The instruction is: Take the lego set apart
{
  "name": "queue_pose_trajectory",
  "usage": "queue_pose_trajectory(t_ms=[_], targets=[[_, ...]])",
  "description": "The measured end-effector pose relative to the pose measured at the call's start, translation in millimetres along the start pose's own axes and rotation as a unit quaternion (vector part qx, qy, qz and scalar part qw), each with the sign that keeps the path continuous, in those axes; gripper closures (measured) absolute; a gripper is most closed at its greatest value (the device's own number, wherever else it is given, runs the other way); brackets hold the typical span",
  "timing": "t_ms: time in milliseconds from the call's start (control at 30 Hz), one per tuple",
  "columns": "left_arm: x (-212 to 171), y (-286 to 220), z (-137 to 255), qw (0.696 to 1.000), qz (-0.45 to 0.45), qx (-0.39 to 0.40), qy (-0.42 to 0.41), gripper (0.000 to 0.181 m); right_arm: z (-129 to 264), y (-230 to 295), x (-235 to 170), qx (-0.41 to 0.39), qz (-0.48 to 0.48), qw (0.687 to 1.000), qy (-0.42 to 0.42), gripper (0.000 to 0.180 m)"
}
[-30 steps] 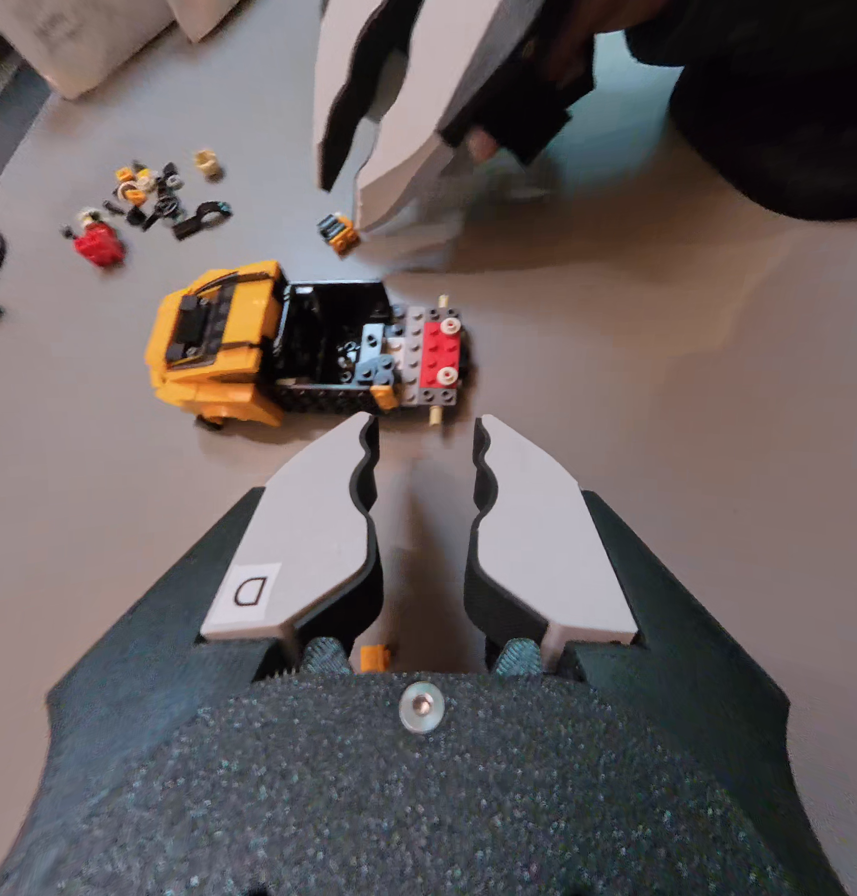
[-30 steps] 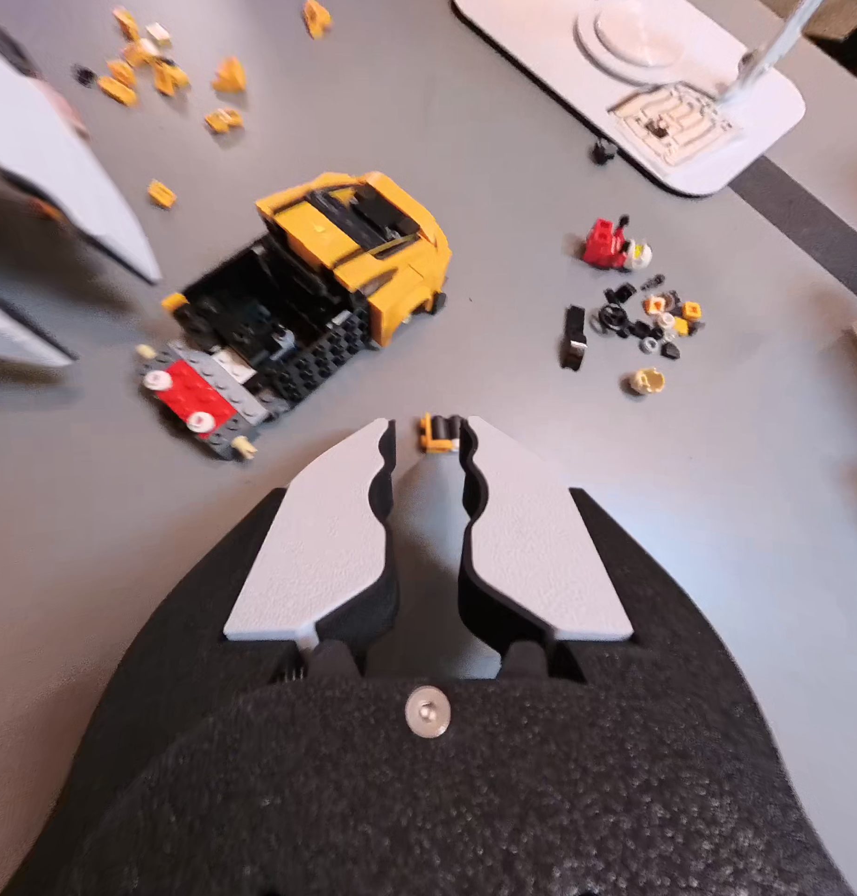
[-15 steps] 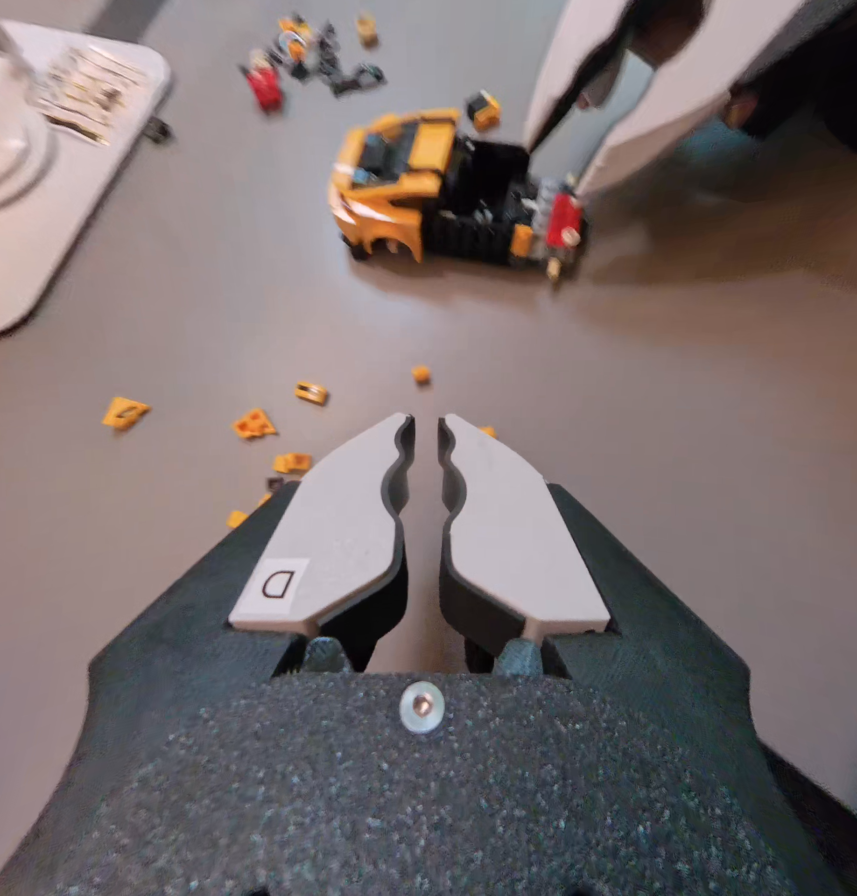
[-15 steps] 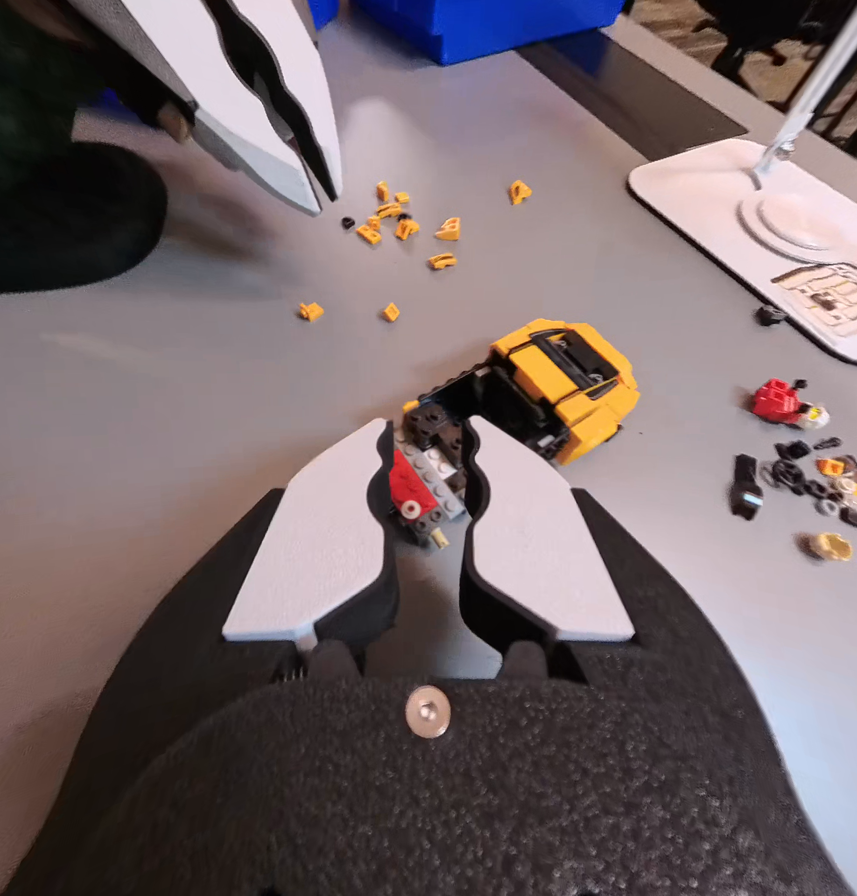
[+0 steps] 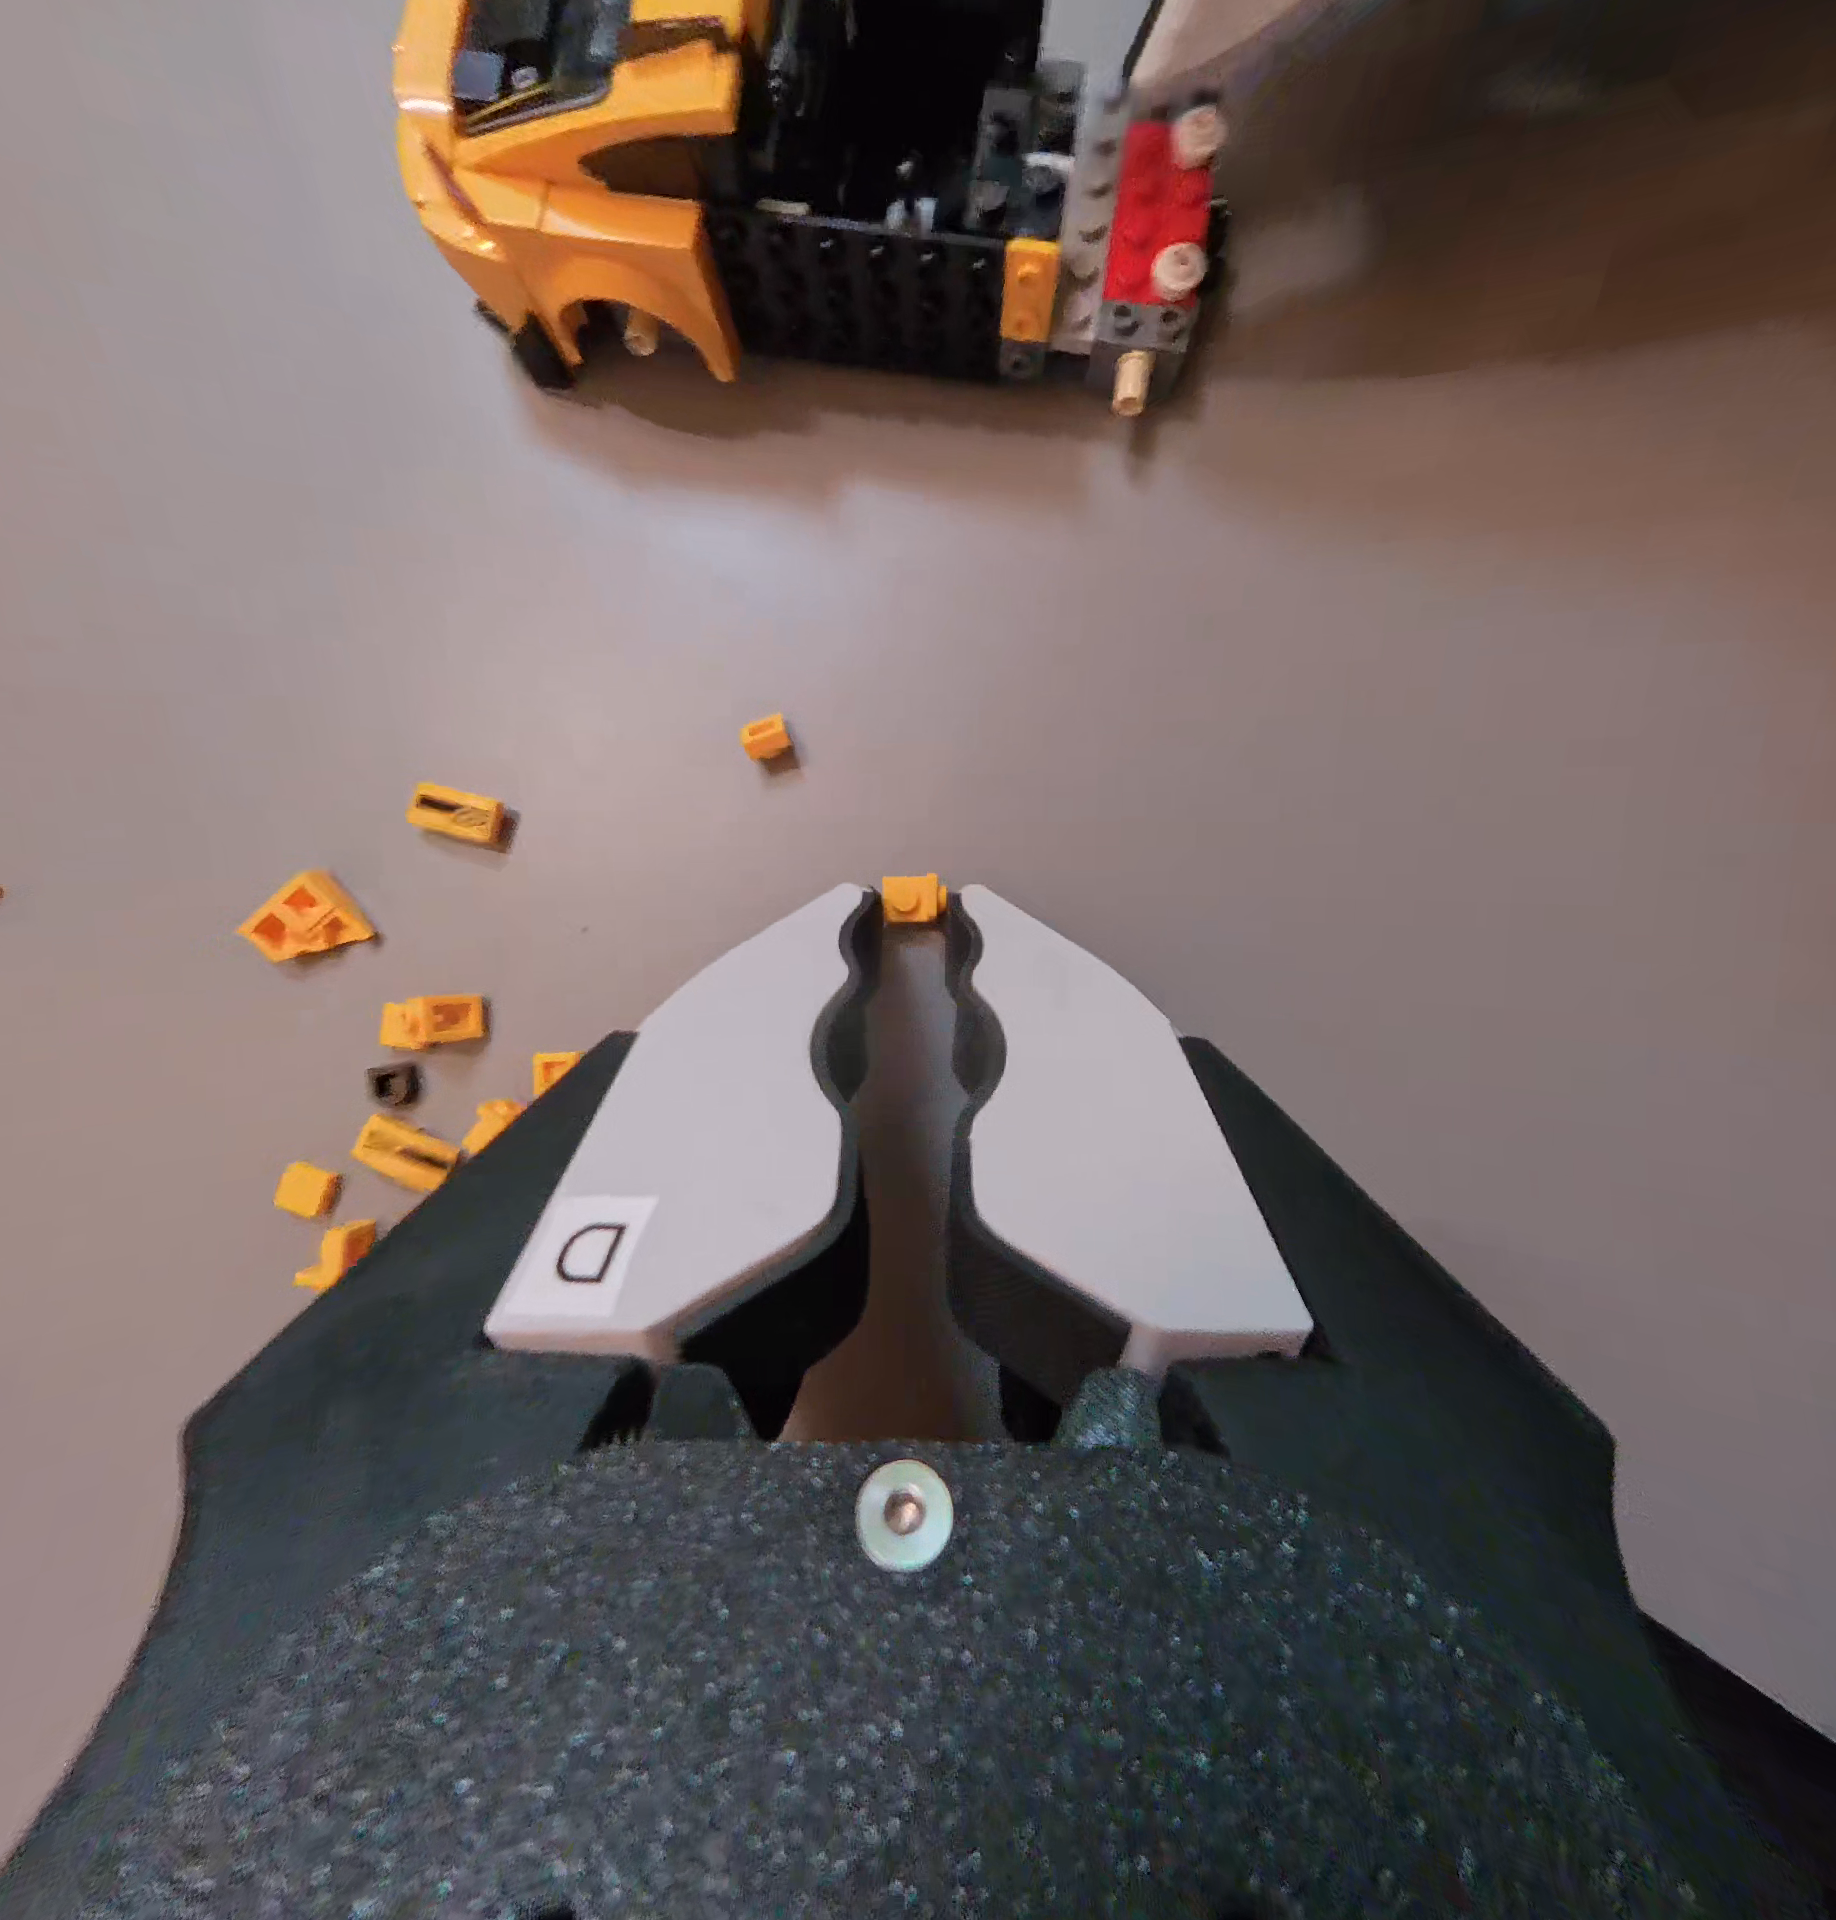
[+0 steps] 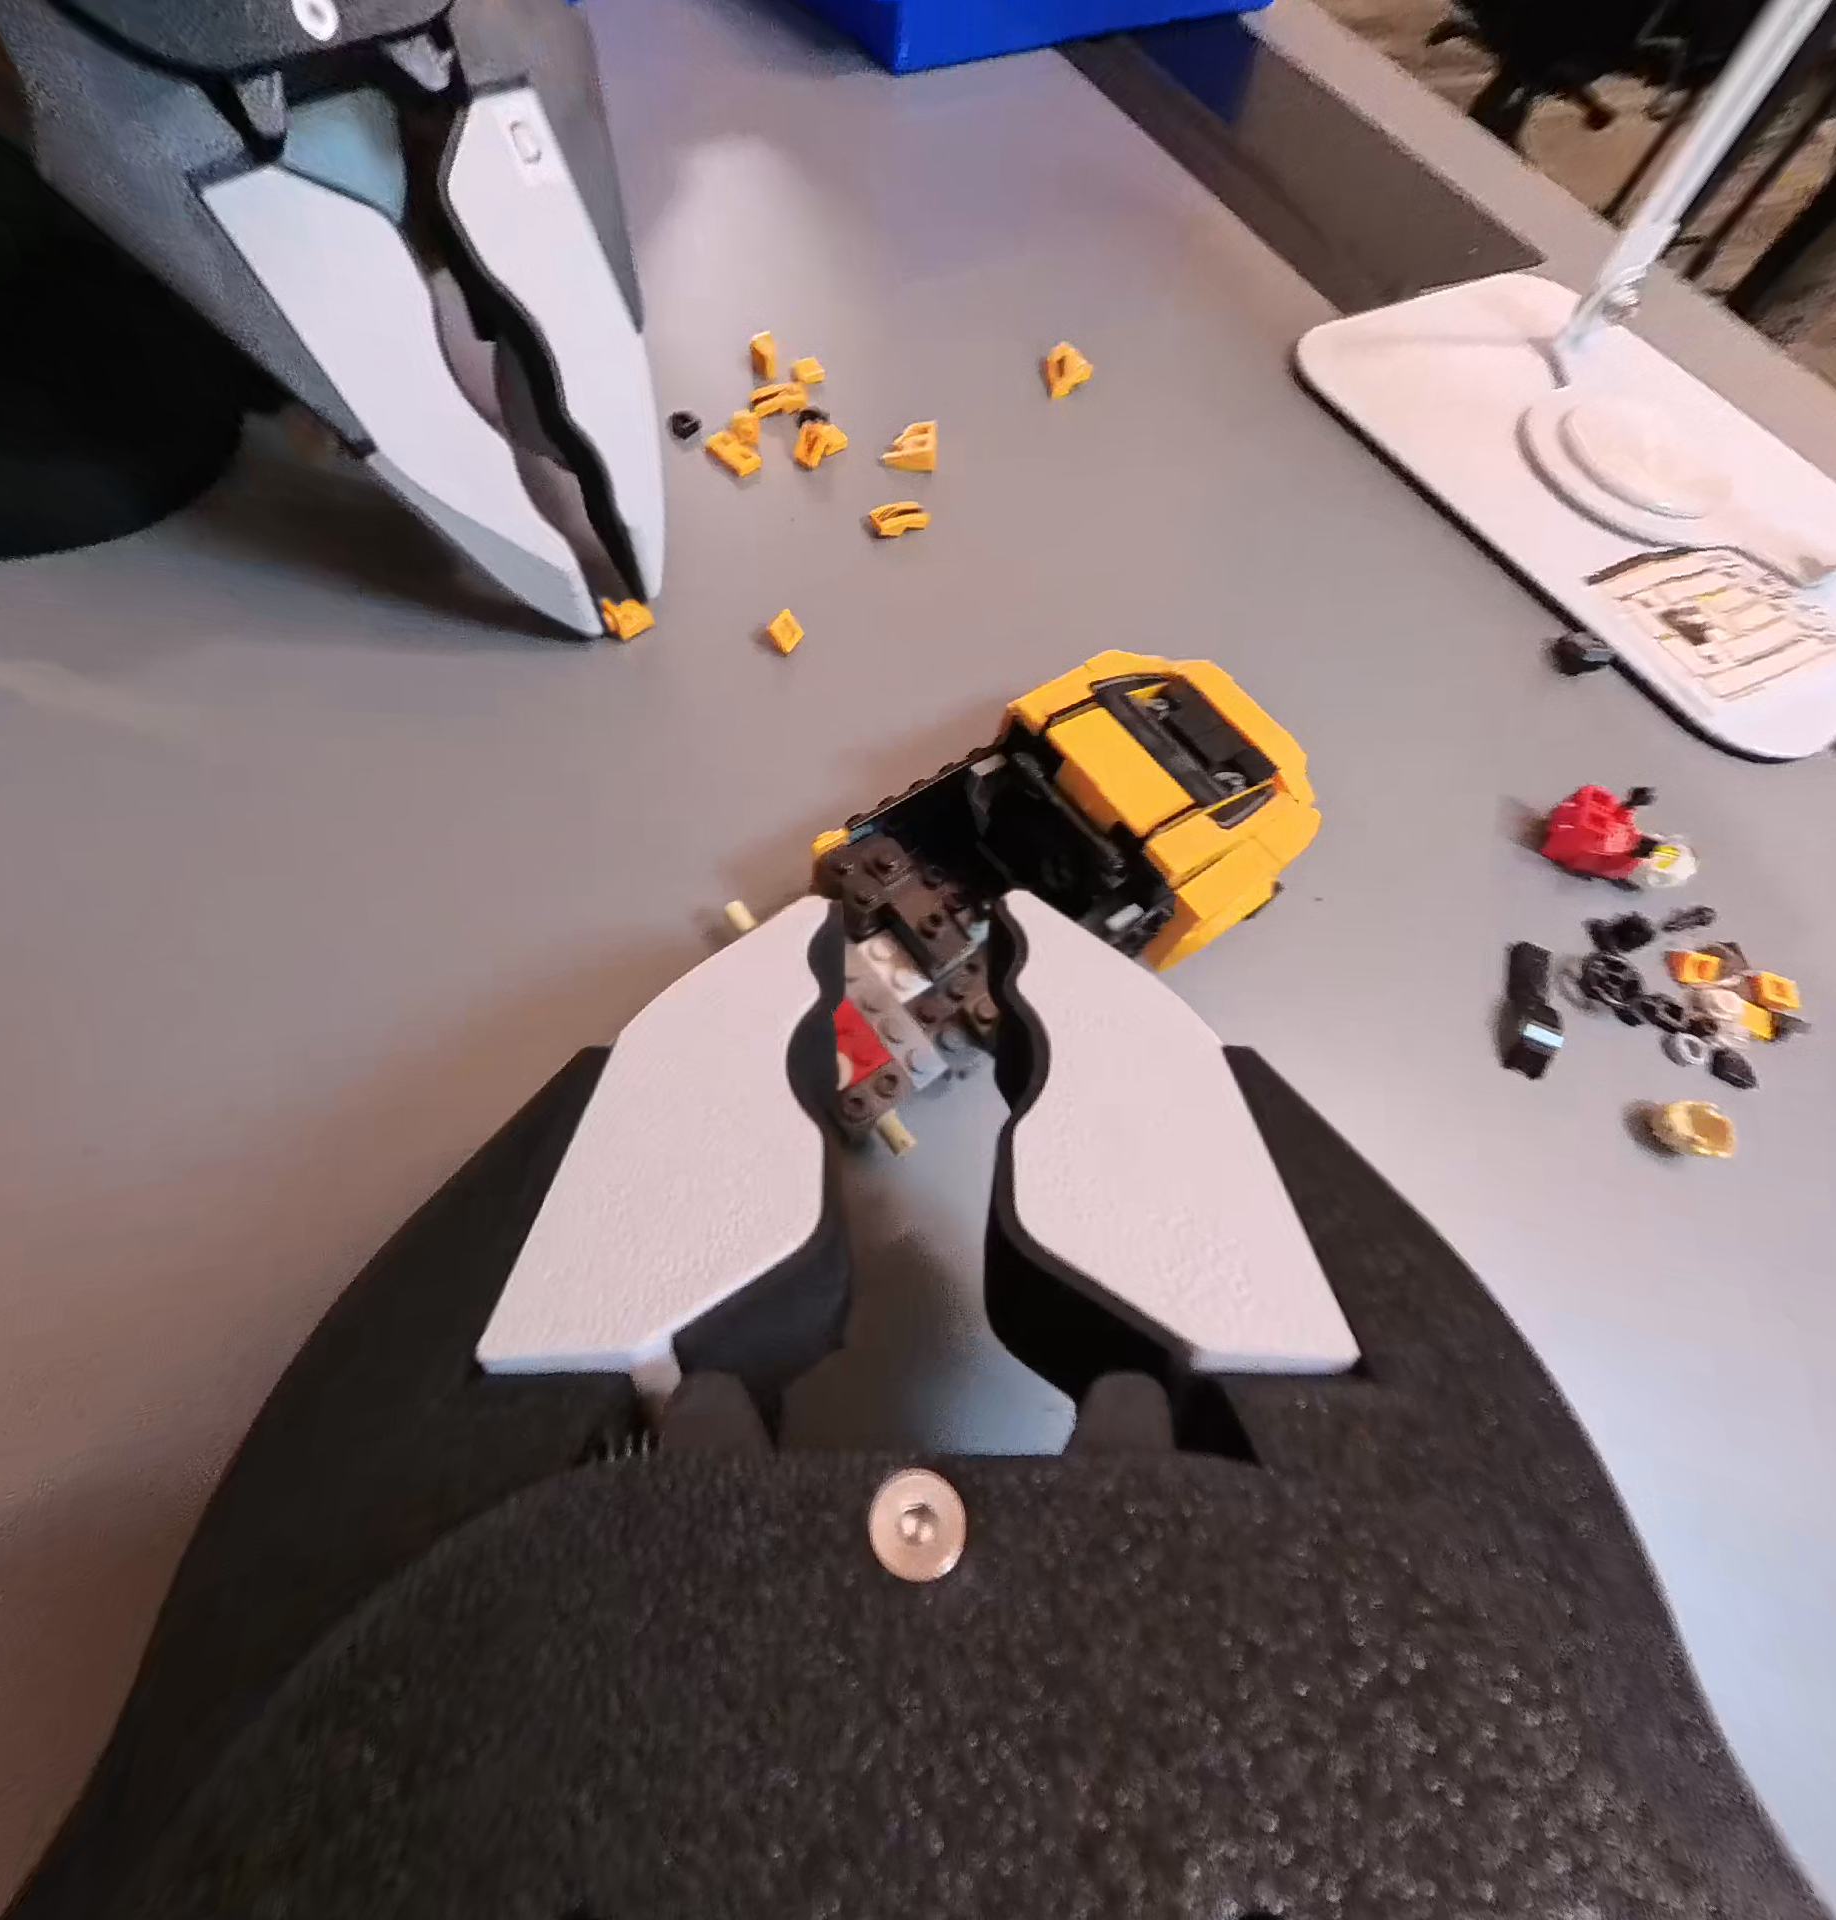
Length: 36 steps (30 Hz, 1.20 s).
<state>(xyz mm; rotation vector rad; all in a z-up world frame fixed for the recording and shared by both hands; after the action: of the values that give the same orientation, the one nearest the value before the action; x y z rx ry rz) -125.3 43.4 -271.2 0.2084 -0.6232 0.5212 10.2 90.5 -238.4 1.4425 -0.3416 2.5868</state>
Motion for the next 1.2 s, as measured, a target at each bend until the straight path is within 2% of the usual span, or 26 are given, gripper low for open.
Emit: queue_pose_trajectory(t_ms=[133,267,367,500,567,733,900,1200], targets=[[-5.7,31.9,12.4,0.996,0.050,0.072,-0.017,0.169,10.9,-20.4,9.6,-0.046,-0.042,0.997,-0.044,0.154],[-12.8,58.9,21.1,0.987,0.095,0.126,-0.036,0.143,19.1,-33.9,11.0,-0.063,-0.081,0.993,-0.066,0.154],[-16.3,68.9,25.8,0.983,0.099,0.153,-0.036,0.135,18.8,-33.5,9.8,-0.063,-0.078,0.993,-0.063,0.155],[-16.8,65.3,31.5,0.985,0.093,0.137,-0.039,0.148,17.1,-31.8,9.0,-0.059,-0.074,0.994,-0.060,0.155],[-19.4,60.8,28.5,0.988,0.090,0.119,-0.030,0.148,17.0,-31.6,9.0,-0.058,-0.076,0.994,-0.060,0.156],[-29.3,75.0,25.7,0.982,0.117,0.149,-0.017,0.145,16.4,-29.6,8.8,-0.054,-0.075,0.994,-0.058,0.158],[-38.7,82.1,26.9,0.976,0.162,0.146,-0.002,0.152,15.7,-28.2,7.4,-0.049,-0.075,0.995,-0.054,0.160],[-38.0,65.2,37.3,0.986,0.137,0.097,-0.001,0.149,14.6,-28.1,5.6,-0.043,-0.083,0.994,-0.054,0.161]])
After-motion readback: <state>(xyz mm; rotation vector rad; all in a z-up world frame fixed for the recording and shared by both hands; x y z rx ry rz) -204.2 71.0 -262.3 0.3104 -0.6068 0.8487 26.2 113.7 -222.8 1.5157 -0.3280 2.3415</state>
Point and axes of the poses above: each gripper's, where its closed fingertips meet, z back along the fingers, x out of its top, y = z × x across the jaws, the point moved 2 cm from there along z, back along the fingers, and after that the axes turned 1 degree about -y, right-handed, at the moved point
